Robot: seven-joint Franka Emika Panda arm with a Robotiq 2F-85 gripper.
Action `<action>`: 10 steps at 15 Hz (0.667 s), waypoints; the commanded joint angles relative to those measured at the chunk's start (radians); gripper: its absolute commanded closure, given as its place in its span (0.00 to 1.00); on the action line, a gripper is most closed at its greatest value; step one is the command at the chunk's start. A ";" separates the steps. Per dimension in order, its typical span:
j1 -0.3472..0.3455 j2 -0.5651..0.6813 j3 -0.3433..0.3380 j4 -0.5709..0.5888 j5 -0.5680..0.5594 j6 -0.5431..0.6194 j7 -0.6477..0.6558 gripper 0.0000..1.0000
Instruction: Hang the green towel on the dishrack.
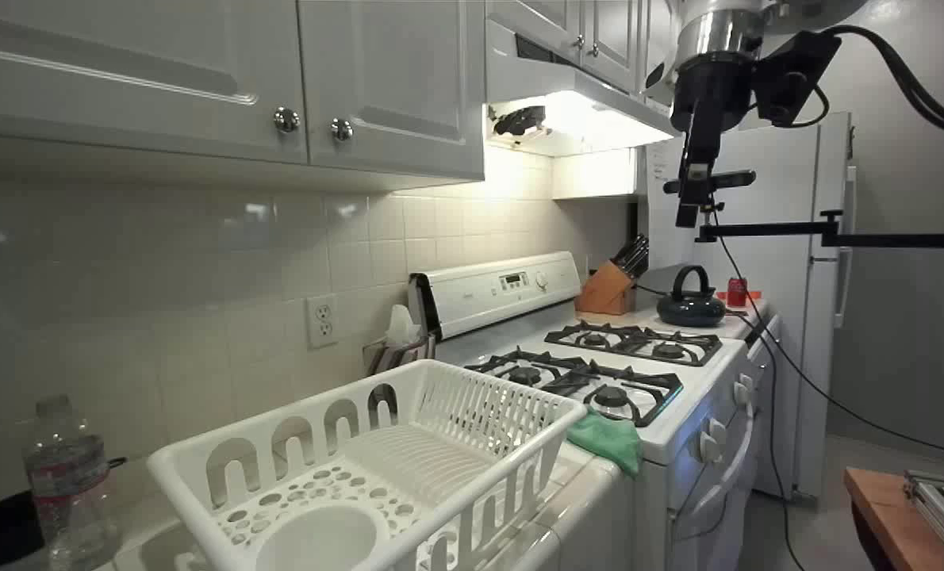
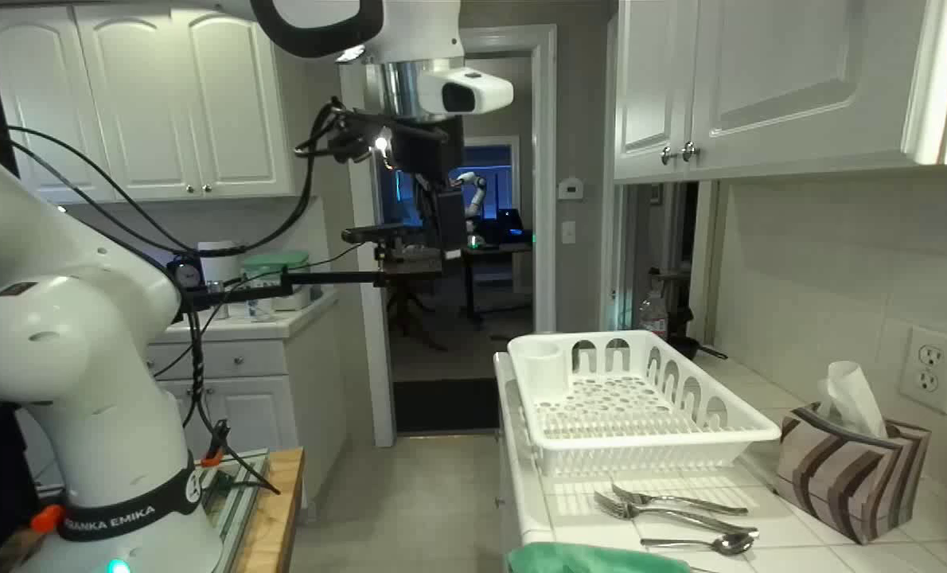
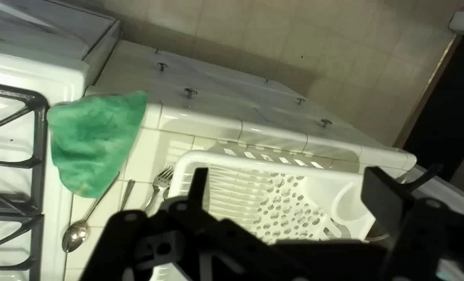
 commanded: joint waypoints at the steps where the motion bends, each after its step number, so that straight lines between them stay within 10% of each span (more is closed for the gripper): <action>1: -0.021 0.003 0.017 0.003 0.011 -0.005 -0.011 0.00; 6: -0.036 0.028 0.035 0.001 -0.007 0.018 0.029 0.00; 10: -0.100 0.127 0.087 -0.060 -0.034 0.276 0.171 0.00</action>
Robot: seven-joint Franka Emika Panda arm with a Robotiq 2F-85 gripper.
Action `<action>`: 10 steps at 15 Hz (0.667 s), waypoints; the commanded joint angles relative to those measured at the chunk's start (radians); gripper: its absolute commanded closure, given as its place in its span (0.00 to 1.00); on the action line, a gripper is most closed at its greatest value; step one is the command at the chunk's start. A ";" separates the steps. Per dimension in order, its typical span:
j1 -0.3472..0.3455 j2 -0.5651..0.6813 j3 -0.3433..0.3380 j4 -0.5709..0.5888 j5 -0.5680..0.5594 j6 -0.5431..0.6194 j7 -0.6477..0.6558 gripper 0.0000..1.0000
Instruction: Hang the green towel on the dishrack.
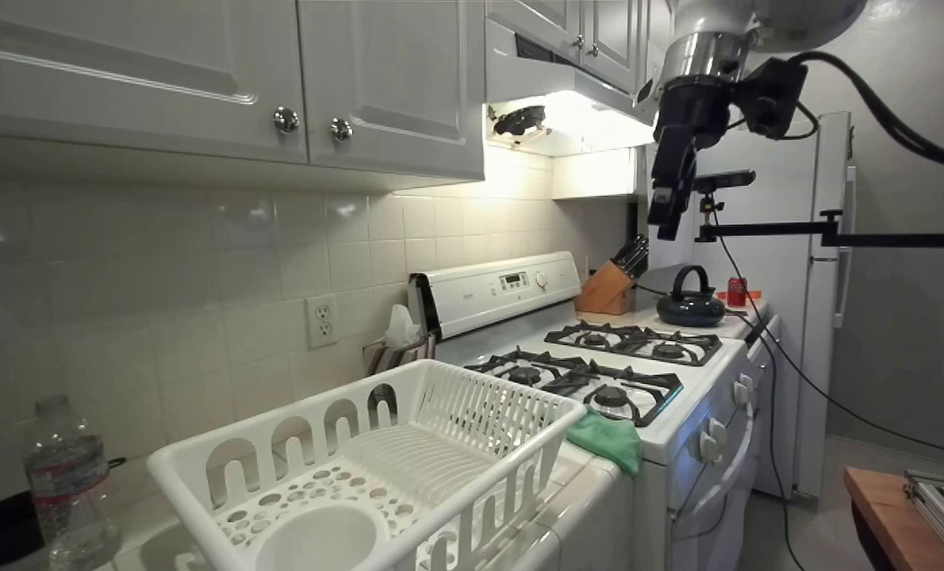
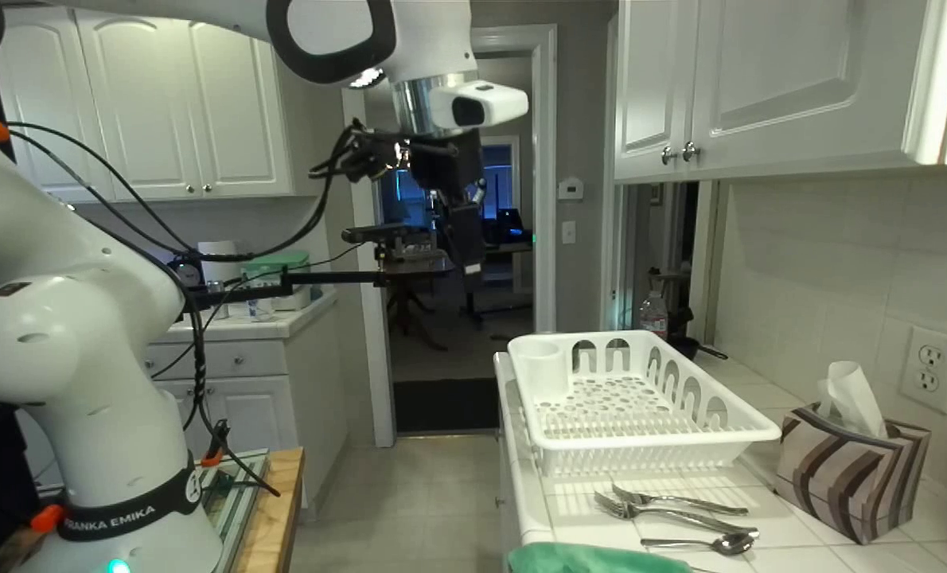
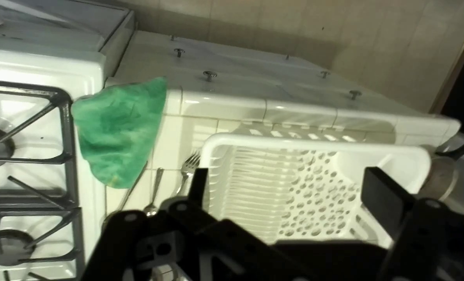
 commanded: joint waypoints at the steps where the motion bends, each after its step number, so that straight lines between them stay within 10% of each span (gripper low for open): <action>1: -0.051 0.101 0.046 -0.048 -0.022 0.195 0.091 0.00; 10: -0.062 0.286 0.046 -0.123 -0.062 0.422 0.063 0.00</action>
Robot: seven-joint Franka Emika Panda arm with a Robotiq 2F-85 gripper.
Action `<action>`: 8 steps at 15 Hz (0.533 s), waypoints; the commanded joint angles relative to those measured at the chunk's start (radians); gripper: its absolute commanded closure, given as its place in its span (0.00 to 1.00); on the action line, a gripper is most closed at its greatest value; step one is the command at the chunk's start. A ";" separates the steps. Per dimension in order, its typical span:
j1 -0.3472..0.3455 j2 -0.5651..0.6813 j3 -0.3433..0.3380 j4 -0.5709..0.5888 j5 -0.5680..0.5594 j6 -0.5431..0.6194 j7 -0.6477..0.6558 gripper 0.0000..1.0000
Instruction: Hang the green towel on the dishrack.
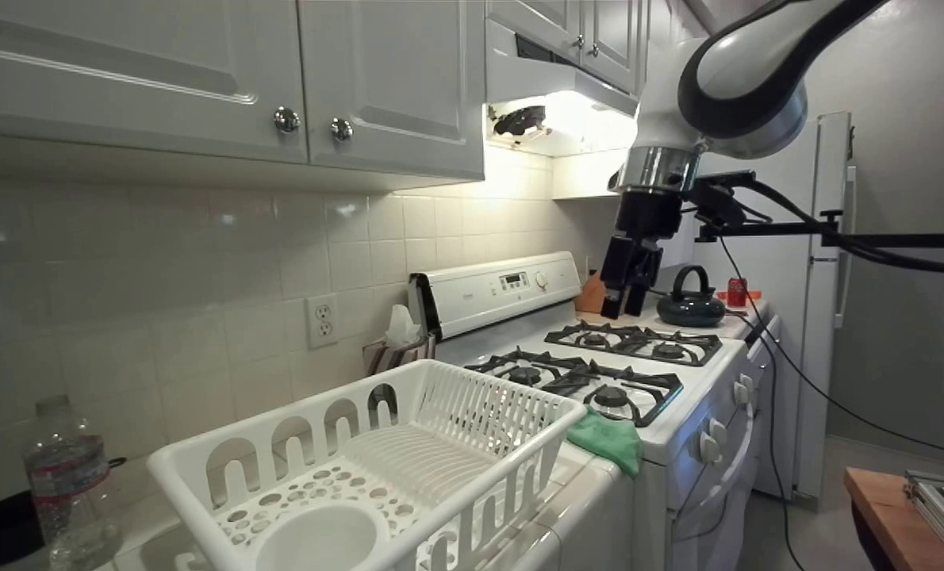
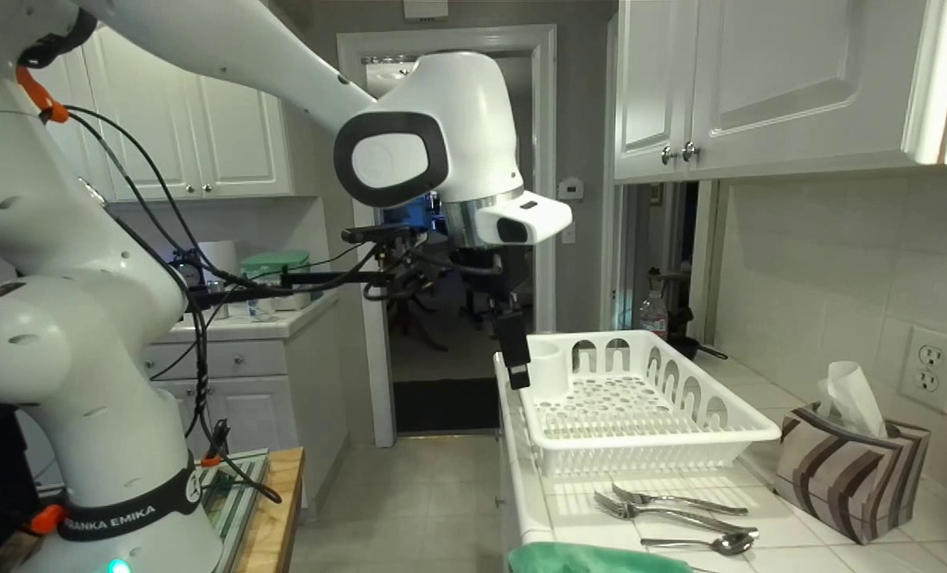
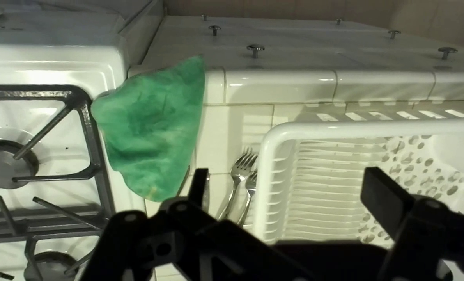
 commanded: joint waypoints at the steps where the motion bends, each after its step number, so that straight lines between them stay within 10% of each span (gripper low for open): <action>1: -0.019 0.042 0.003 -0.032 -0.054 0.039 -0.009 0.00; 8: -0.015 0.141 -0.045 -0.088 -0.039 0.126 -0.150 0.00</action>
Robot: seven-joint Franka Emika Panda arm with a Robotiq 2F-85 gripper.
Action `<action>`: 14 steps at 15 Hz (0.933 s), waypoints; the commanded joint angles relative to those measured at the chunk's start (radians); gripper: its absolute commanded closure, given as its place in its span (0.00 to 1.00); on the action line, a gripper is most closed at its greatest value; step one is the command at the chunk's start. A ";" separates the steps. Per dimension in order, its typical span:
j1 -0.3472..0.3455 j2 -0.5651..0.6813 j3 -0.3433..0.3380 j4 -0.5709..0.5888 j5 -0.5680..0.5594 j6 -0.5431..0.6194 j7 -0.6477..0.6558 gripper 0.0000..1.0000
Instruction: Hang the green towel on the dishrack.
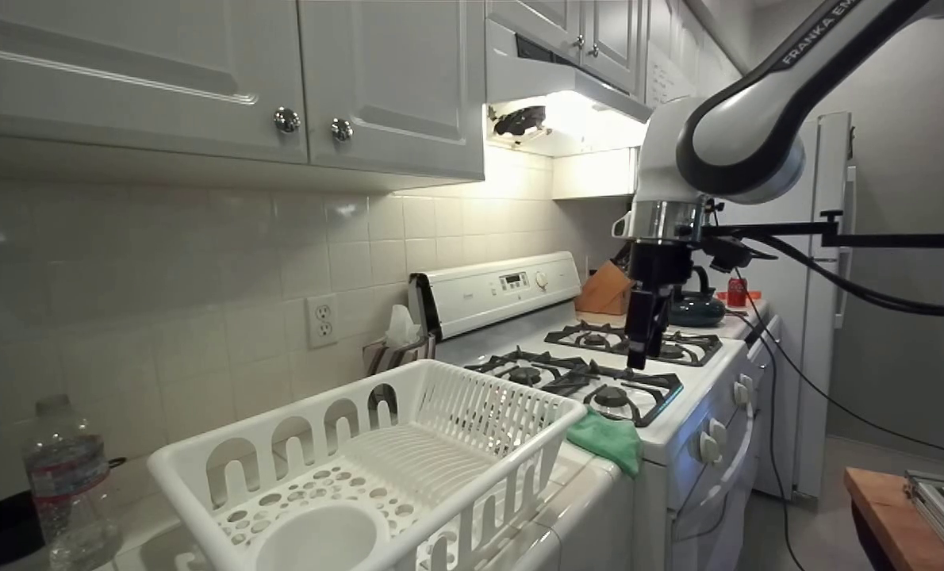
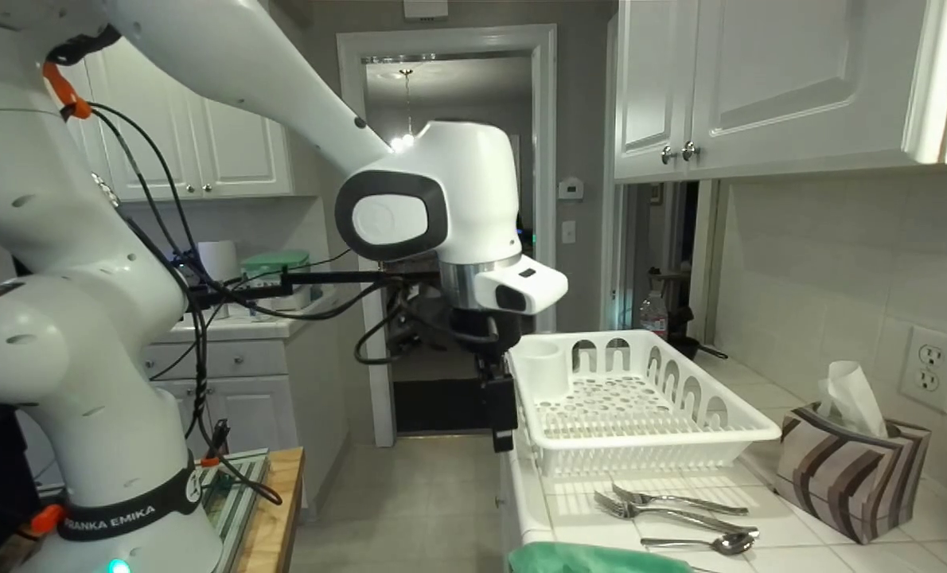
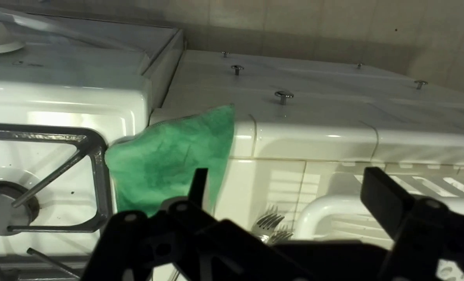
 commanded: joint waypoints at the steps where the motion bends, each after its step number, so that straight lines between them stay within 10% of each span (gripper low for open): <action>1: -0.005 0.063 -0.020 -0.030 -0.005 0.090 -0.076 0.00; 14: -0.033 0.165 0.006 -0.025 -0.114 0.177 0.052 0.00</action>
